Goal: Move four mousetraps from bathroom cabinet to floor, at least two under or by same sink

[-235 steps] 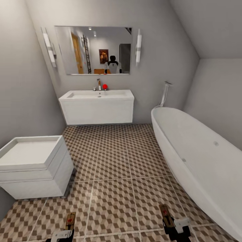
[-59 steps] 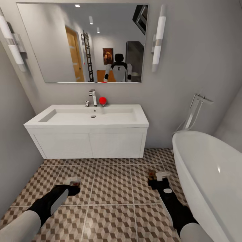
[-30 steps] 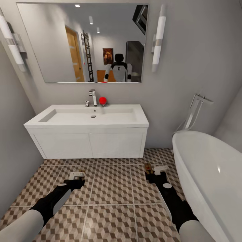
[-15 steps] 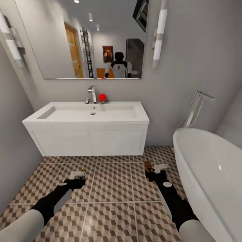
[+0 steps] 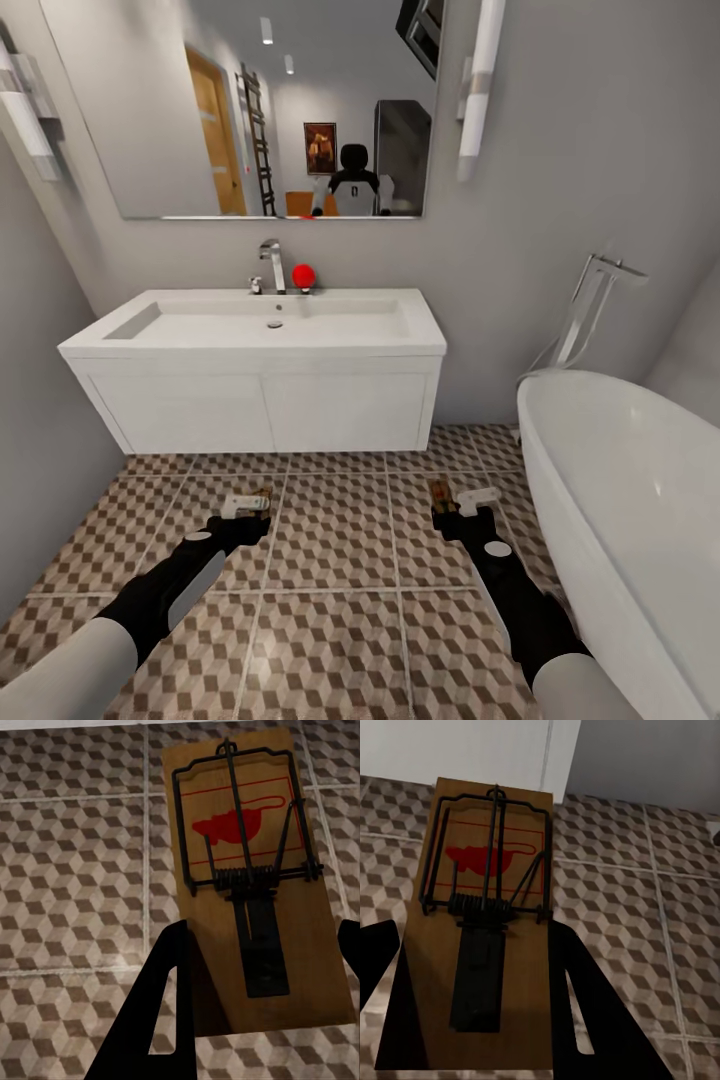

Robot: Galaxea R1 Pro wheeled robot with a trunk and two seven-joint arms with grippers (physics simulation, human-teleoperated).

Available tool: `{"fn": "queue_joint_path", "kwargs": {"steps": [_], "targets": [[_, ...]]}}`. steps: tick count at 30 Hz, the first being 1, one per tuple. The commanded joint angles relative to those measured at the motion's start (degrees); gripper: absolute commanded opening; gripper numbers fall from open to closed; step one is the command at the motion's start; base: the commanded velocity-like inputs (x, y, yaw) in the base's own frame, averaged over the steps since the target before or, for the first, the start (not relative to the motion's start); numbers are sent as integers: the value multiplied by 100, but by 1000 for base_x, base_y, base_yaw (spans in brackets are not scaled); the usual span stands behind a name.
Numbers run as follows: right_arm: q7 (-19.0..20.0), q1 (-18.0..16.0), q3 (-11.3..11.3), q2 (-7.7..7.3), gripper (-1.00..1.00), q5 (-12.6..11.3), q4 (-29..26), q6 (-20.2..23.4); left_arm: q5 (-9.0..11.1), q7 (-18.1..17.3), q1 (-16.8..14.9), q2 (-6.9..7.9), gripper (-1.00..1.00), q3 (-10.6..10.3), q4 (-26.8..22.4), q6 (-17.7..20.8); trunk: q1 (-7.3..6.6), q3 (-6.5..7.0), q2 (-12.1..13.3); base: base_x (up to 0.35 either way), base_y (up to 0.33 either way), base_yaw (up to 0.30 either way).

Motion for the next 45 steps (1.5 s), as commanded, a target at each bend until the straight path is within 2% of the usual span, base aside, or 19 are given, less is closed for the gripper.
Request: {"fn": "queue_joint_path", "kwargs": {"steps": [1, 45], "targets": [[-15, -2, 8, 3, -100, 58, -10, 40, 57, 58, -6, 9, -100, -40, -15, 14, 22, -33, -45, 0, 0, 0], [-15, -2, 12, 9, -100, 58, -1, 40, 57, 60, -6, 10, -100, -50, -7, 14, 988, -1223, -1809, 0, 0, 0]]}}
